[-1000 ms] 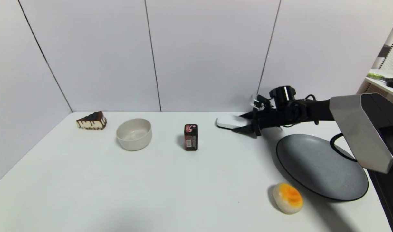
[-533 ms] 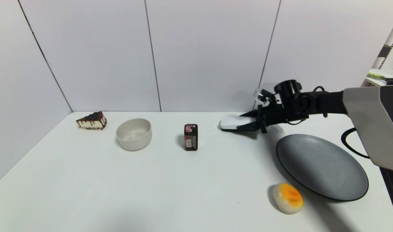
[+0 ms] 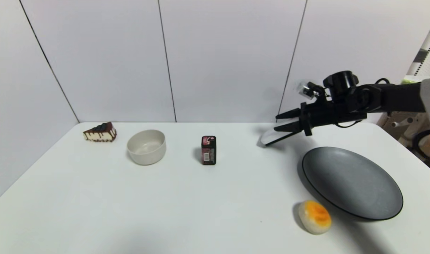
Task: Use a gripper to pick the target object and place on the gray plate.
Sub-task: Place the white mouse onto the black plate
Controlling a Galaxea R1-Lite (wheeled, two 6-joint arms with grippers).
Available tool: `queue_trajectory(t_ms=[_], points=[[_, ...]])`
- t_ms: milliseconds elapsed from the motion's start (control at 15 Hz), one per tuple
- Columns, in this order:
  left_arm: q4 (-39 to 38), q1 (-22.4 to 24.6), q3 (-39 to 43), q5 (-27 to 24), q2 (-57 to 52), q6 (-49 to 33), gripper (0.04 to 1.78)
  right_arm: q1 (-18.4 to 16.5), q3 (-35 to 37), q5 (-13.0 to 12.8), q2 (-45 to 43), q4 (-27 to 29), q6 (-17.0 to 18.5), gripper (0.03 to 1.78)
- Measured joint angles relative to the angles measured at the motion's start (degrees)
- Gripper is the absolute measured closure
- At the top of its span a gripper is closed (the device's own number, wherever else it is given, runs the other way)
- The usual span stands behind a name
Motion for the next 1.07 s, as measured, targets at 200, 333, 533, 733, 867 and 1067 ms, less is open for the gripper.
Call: queue_trajectory(t_ms=[200, 333, 533, 733, 867, 1067], points=[[0.02, 0.0, 0.0, 0.0, 0.0, -0.01, 0.13, -1.63, 2.16, 0.0, -3.28, 0.2, 0.09, 0.73], [0.02, 0.0, 0.0, 0.0, 0.0, 0.0, 0.13, -2.26, 3.28, 0.0, -5.46, 1.5, 0.09, 0.73], [0.02, 0.0, 0.0, -0.02, 0.0, -0.01, 0.13, -4.32, 4.24, 0.05, -9.35, 4.3, 0.05, 0.73], [0.02, 0.0, 0.0, 0.0, 0.0, 0.02, 0.13, -8.56, 7.56, 0.1, -13.18, 4.55, -0.02, 0.73], [0.02, 0.0, 0.0, 0.0, 0.0, 0.0, 0.13, -11.98, 10.51, 0.13, -15.45, 4.55, -0.17, 0.73], [0.02, 0.0, 0.0, 0.0, 0.0, 0.0, 0.13, -17.34, 15.56, 0.4, -18.2, 4.5, -0.66, 0.73]])
